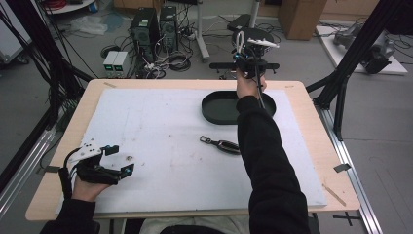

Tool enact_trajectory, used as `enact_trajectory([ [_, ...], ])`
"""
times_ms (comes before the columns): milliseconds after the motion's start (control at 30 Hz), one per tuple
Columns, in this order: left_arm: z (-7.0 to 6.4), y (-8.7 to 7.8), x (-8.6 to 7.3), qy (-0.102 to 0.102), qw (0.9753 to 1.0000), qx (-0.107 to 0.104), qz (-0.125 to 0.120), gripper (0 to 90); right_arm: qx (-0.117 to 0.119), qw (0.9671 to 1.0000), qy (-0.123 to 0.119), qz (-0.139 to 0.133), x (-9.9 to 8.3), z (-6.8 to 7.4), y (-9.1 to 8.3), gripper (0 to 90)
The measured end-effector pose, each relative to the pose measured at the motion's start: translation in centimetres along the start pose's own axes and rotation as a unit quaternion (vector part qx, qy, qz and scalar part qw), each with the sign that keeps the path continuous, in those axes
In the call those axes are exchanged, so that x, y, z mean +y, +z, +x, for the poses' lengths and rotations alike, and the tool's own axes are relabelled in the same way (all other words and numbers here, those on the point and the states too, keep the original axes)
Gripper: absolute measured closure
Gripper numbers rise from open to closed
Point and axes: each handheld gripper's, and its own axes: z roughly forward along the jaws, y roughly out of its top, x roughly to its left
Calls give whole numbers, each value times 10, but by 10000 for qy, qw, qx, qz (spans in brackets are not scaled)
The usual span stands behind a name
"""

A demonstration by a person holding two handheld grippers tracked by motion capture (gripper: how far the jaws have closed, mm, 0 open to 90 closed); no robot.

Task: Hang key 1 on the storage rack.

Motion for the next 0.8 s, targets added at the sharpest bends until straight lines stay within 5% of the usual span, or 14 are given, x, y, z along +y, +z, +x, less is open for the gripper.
enact_trajectory([
  [300,0,2,0,16,10000,-33,-5,30,-115,9999,37,111,-5,12,5,816],
  [433,0,3,1,34,10000,-22,-15,30,-149,9997,188,97,-5,7,11,815],
  [567,1,4,1,6,10000,-15,-29,30,-52,9981,605,142,-7,6,14,815],
  [667,1,4,1,31,10000,-16,-22,30,-142,9998,131,113,-10,19,15,814],
  [800,1,4,1,38,10000,-1,-17,30,-265,9996,-1,117,-11,25,14,814],
])
